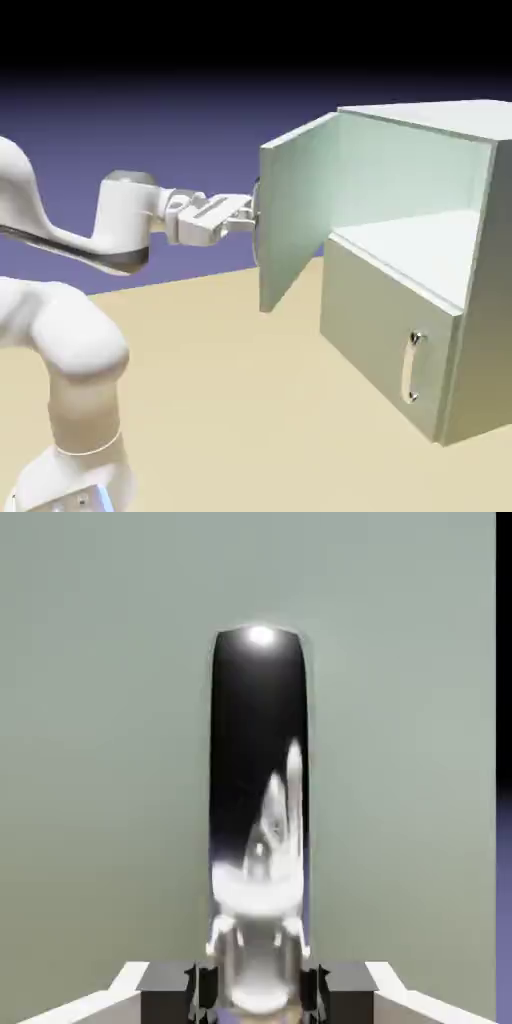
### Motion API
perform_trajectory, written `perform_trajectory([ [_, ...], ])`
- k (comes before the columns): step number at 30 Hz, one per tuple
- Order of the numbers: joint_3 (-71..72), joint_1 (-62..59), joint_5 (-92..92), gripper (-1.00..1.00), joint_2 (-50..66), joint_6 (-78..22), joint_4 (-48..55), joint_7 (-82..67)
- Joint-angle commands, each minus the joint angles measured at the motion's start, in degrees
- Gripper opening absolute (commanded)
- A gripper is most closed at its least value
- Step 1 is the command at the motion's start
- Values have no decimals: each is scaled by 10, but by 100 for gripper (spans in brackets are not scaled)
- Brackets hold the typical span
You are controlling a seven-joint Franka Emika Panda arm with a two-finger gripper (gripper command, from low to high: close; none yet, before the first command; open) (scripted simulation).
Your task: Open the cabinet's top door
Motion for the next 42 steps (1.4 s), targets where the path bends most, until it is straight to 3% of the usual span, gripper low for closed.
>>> perform_trajectory([
  [1,21,1,24,-100,10,-24,12,-1],
  [9,187,-49,173,-100,120,-209,142,19],
  [21,436,-257,266,-100,254,-417,352,68],
  [37,744,-589,335,-100,244,-557,567,70],
  [42,805,-685,367,-100,180,-598,662,38],
])
